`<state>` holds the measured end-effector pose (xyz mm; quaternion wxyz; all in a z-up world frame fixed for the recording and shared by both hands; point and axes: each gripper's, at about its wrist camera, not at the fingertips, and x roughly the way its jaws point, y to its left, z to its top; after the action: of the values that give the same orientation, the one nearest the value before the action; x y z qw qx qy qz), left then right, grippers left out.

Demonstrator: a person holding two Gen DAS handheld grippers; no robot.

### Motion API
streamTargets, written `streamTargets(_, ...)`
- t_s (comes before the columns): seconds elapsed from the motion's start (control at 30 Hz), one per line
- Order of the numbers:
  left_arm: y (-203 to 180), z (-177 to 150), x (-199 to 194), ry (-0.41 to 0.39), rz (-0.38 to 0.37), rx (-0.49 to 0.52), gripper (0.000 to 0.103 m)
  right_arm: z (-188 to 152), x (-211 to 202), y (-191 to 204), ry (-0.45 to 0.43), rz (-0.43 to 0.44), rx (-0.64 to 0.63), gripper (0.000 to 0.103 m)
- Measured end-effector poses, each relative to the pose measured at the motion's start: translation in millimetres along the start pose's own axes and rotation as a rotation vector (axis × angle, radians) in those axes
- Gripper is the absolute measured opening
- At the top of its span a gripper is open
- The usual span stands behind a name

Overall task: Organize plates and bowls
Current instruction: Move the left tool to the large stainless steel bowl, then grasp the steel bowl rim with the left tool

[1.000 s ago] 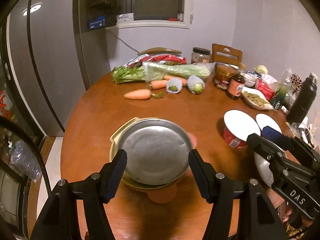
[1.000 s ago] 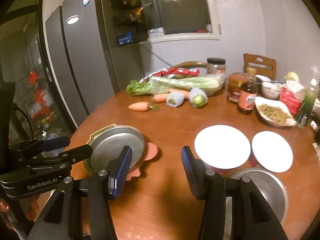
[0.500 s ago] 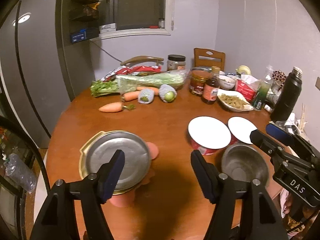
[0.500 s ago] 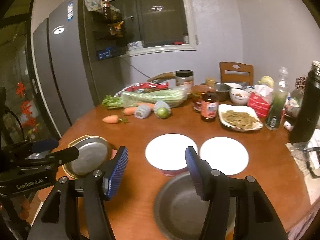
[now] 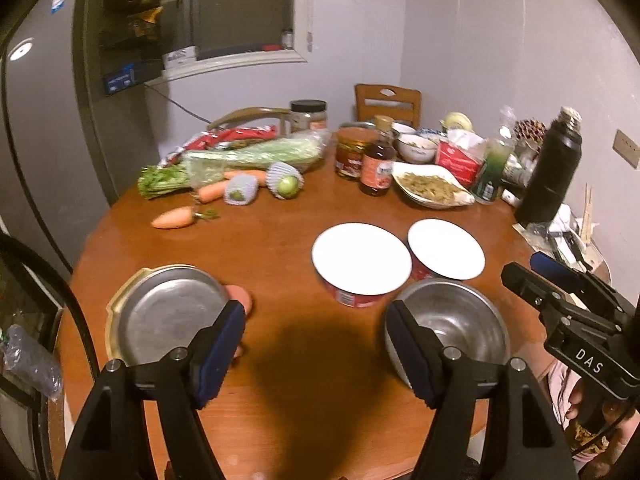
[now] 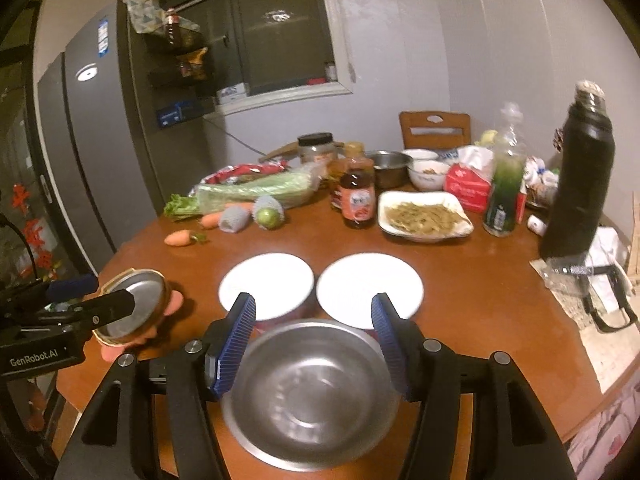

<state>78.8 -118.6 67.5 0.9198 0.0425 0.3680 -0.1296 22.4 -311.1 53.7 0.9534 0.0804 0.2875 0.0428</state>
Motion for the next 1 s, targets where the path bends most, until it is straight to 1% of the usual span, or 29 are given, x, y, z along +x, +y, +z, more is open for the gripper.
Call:
streamTargets(0.2,-25,-3,25,0.045,-0.052,0.012,0.073,-15,6,-29,0.056,-0.043,0.025,0.062)
streamTargets(0.33,-38,-10,46,0.091,-0.06,0.023,0.073,-26,14,-44,0.103,-0.054,0.034,0.062)
streamTargets(0.6,-54,-22,77,0.164,-0.067,0.047,0.073,-39,35,-51,0.168,-0.036,0.024,0.062)
streamTargets(0.8,-61,-26,90,0.186,-0.063,0.06,0.072,-46,48,-52,0.199,-0.031,0.013,0.062)
streamTargets(0.87,-61,-27,93,0.188,-0.066,0.056,0.072,-47,50,-54,0.203,-0.032,0.01,0.06)
streamTargets(0.93,-63,-28,97,0.194,-0.067,0.059,0.072,-49,51,-55,0.201,-0.034,0.005,0.055)
streamTargets(1.0,-65,-30,100,0.2,-0.066,0.065,0.072,-51,53,-55,0.204,-0.038,0.005,0.053)
